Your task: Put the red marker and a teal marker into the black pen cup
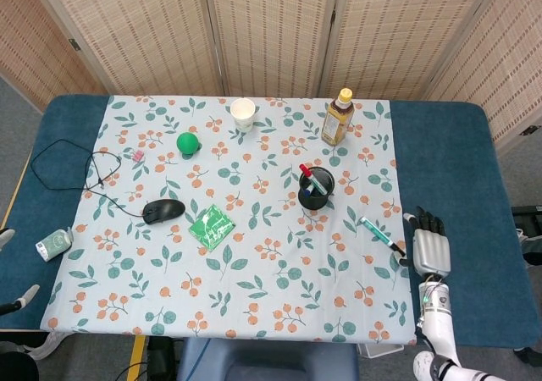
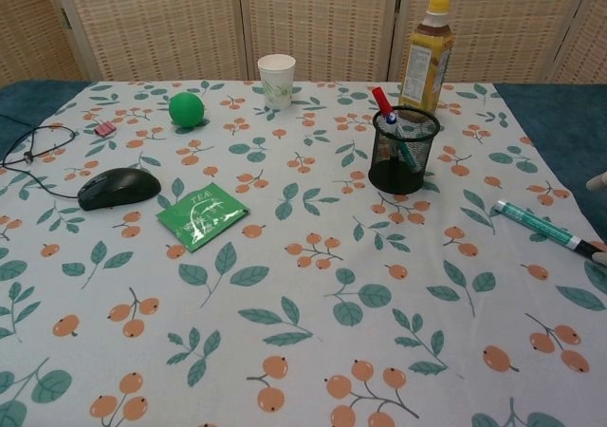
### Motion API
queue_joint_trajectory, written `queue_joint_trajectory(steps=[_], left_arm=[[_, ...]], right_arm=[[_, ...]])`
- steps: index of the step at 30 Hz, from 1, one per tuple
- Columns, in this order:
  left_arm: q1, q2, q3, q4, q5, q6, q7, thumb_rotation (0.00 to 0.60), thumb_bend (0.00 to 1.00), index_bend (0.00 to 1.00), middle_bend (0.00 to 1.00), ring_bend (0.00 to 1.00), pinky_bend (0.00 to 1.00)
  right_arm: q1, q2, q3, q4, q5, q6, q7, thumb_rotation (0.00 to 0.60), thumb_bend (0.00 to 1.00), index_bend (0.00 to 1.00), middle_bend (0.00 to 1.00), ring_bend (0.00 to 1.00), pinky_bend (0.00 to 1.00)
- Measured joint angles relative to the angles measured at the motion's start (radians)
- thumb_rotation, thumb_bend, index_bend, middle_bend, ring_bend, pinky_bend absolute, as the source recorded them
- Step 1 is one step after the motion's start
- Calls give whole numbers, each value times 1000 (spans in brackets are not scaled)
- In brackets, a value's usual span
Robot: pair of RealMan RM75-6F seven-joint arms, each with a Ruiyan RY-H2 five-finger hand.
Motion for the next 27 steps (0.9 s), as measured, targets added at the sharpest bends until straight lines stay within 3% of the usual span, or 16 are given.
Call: queue_joint_trajectory(steps=[8,12,15,21,27], left_arm=[[-11,-12,-6,-1,-27,-32,32,600,271,0,81,41,218],[-16,-17,-10,-4,-34,-40,47,600,270,0,81,41,218],[-17,-19,-14,-4,-37,-40,49,600,270,0,81,41,218],[-11,-16,-14,-6,-32,-27,44,600,270,0,80,41,218],[-3,-10,-14,-6,-20,-8,27,600,270,0,81,41,218]], right_arm=[[74,41,78,101,75,-110,-18,600,241,167,0,0,0],[107,82,116,95,100,-160,-5,600,245,167,0,0,0],[114,110,118,45,114,-191,3,600,244,171,0,0,0],[127,164,103,-92,123,-224,10,600,244,301,27,0,0],[159,173,68,-155,130,-207,-80,600,248,368,45,0,0]])
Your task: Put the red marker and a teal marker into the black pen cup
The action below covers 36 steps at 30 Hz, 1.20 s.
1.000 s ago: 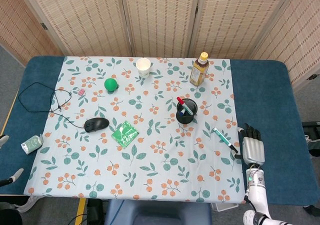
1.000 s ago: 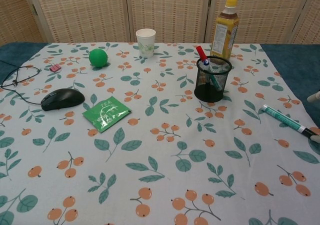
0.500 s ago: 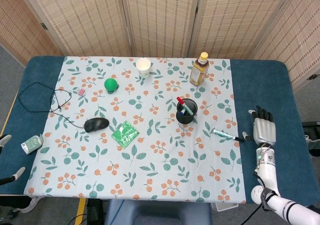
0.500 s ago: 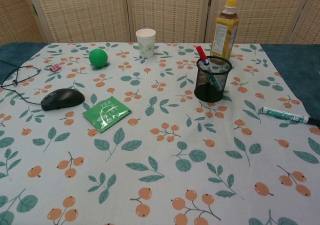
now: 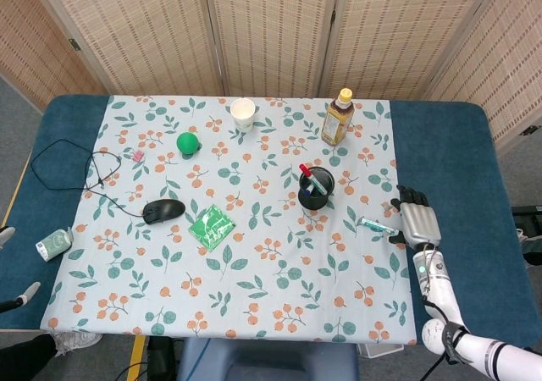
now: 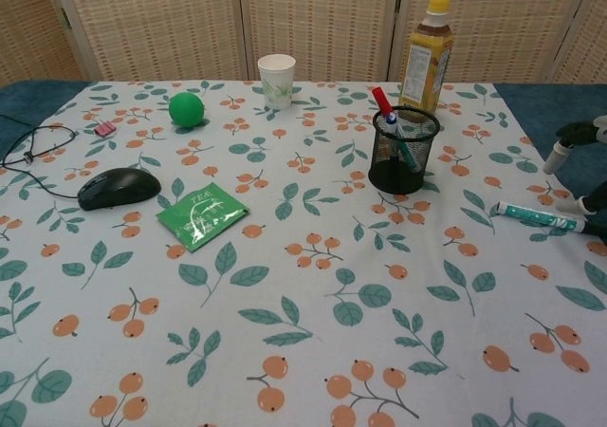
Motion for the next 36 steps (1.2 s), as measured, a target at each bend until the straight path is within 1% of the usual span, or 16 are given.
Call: queue_joint_trajectory(steps=[6,12,17,27,33,36], left_arm=[[9,7,3,1,17,20,-21,600,270,0,80,41,218],[12,10,4,10,28,30,-50,600,270,0,80,41,218],[18,12,4,20,34,43,-71,600,270,0,80,41,218],[13,11,7,24,40,34,-77,600,270,0,80,41,218],[13,12,6,30,35,31,-86,600,270,0,80,41,218],[13,11,6,32,38,35,-90,600,270,0,80,41,218]], right_arm=[[62,-28,-18,-13,61,29,-122,600,252,420,60,0,0],[116,-85,-23,39,135,33,-171,600,258,459,68,0,0],[142,-117,-30,88,164,29,-184,600,263,471,70,0,0],[165,-145,-38,145,196,13,-174,600,262,481,77,0,0],[181,-166,-39,187,214,-11,-165,600,266,519,95,0,0],[189,-177,-40,207,225,-20,-164,600,269,555,113,0,0]])
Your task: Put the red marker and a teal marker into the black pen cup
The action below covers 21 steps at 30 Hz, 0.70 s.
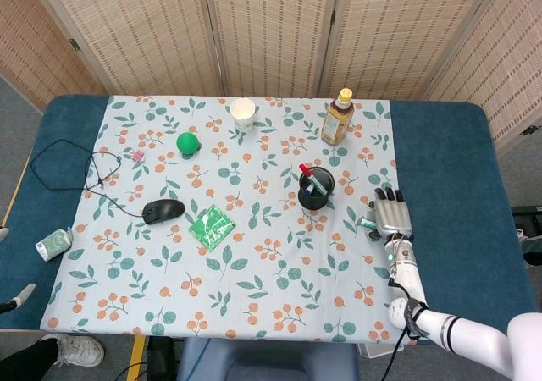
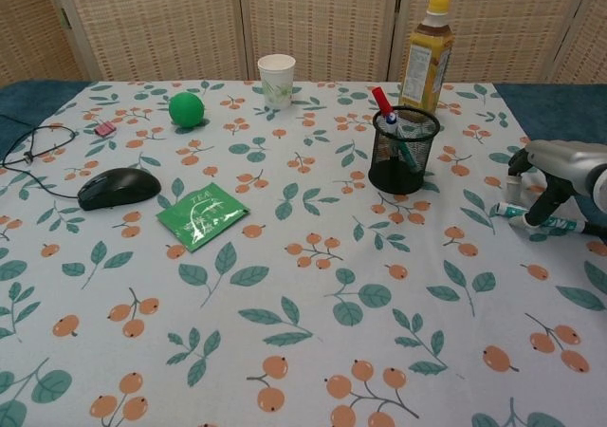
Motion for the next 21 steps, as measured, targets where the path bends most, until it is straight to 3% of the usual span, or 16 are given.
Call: queue_joint_trajectory(steps=[10,16,21], left_arm=[[1,-7,0,11,8,9,-4,600,270,0,80,41,218],[-1,-10,0,10,10,10,5,600,270,0,80,41,218],[-1,-12,1,1,11,10,23,600,270,0,80,41,218]], right_arm=[[9,3,2,-5,16,4,8,600,281,646,160,0,0],[-12,58,11,-118,-30,74,32,600,280,651,168,0,0],[-50,135,33,-277,-114,157,106,600,279,650,173,0,0]])
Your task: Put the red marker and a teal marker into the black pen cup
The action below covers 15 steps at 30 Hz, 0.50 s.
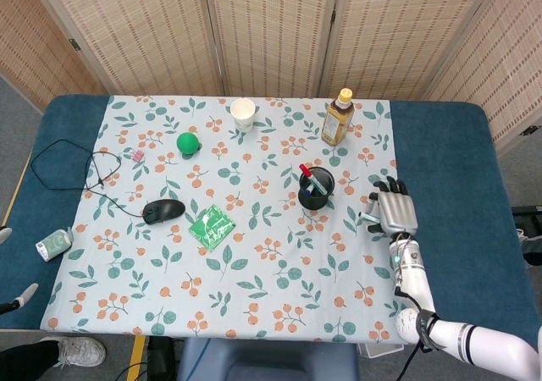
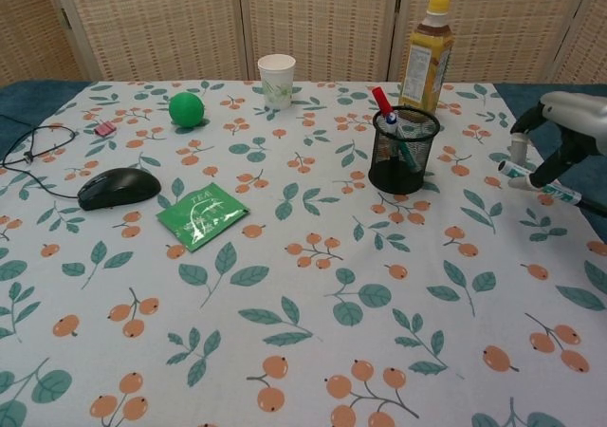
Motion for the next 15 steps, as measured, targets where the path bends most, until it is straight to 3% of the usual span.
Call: queue_joint_trajectory(steps=[8,15], left_arm=[[-5,-4,1,-12,-4,-11,26,600,270,0,80,41,218],[-8,-3,0,-12,-13,-21,24,600,270,0,80,41,218]], right_arm=[[-28,47,76,-96,-118,44,215,600,269,650,173,0,0],[4,-66,142,11,-204,43,441,600,261,650,172,0,0]])
